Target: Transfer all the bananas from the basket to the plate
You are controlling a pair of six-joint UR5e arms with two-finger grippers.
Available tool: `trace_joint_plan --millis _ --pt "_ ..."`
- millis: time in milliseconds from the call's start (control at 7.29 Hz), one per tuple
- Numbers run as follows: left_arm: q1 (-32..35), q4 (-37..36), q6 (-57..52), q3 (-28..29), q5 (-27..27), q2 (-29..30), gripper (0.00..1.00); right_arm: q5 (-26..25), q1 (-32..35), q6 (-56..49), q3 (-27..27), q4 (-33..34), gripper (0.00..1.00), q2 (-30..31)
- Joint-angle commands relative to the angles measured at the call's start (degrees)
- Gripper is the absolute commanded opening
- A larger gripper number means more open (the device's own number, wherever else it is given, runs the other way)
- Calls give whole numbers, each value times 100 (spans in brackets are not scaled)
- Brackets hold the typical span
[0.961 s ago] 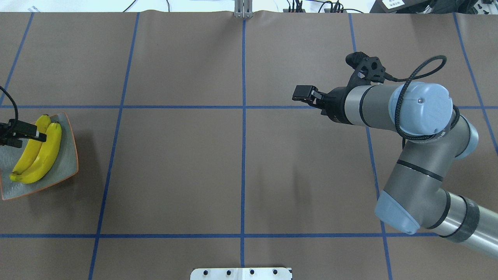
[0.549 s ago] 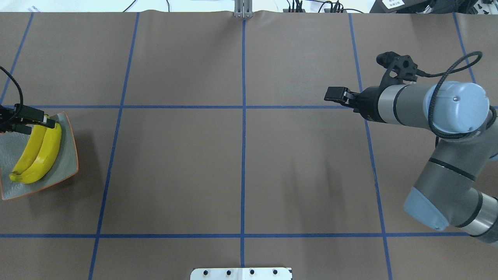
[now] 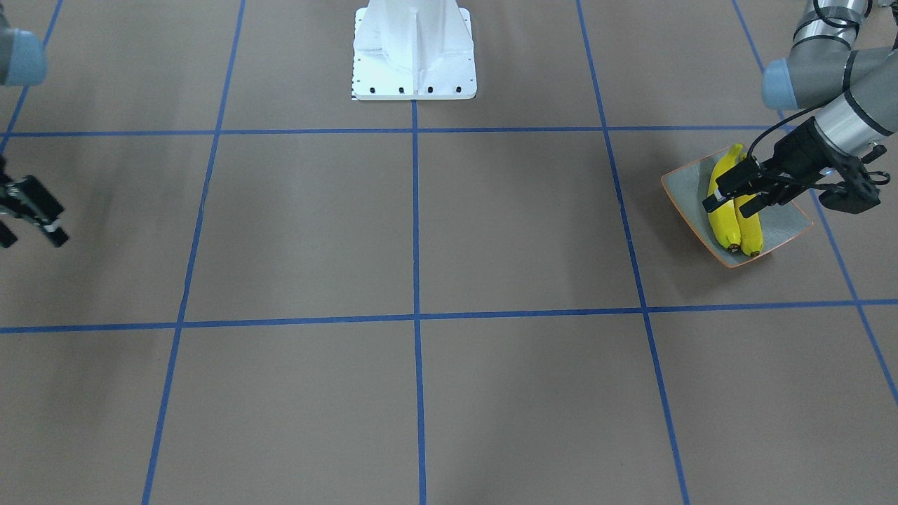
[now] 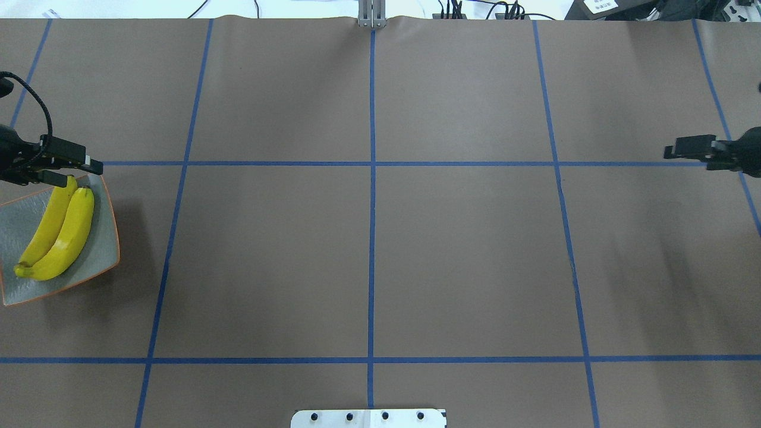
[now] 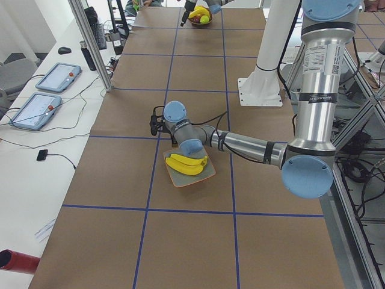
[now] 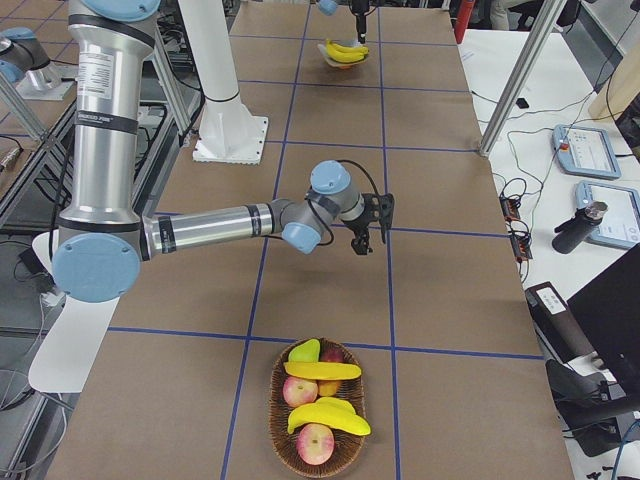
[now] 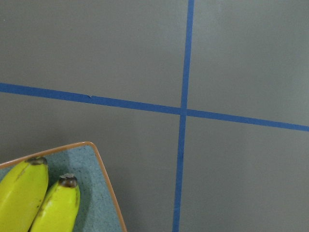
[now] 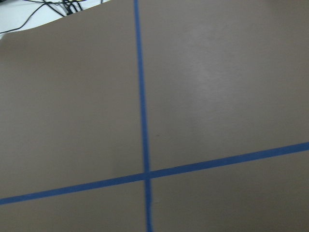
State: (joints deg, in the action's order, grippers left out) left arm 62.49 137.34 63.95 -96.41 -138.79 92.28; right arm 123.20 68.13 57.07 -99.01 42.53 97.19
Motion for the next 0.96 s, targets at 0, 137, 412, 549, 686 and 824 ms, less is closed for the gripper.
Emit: trace_joint_plan --millis 0,137,412,549,686,824 --pt "0 3 12 -10 1 36 96 1535 1854 -1885 1318 -35 100 63" --pt "0 3 12 -10 10 62 96 1784 2262 -2014 1454 -8 99 106" --pt "0 3 12 -1 10 71 96 1839 2511 -3193 1725 1 94 623" --pt "8 12 12 -1 10 63 96 1857 2521 -3594 1919 1 96 704" --pt "8 12 12 -1 10 71 98 1848 2486 -3737 2034 10 96 730" --pt "8 20 30 -10 10 63 98 1848 2494 -3912 2070 97 96 748"
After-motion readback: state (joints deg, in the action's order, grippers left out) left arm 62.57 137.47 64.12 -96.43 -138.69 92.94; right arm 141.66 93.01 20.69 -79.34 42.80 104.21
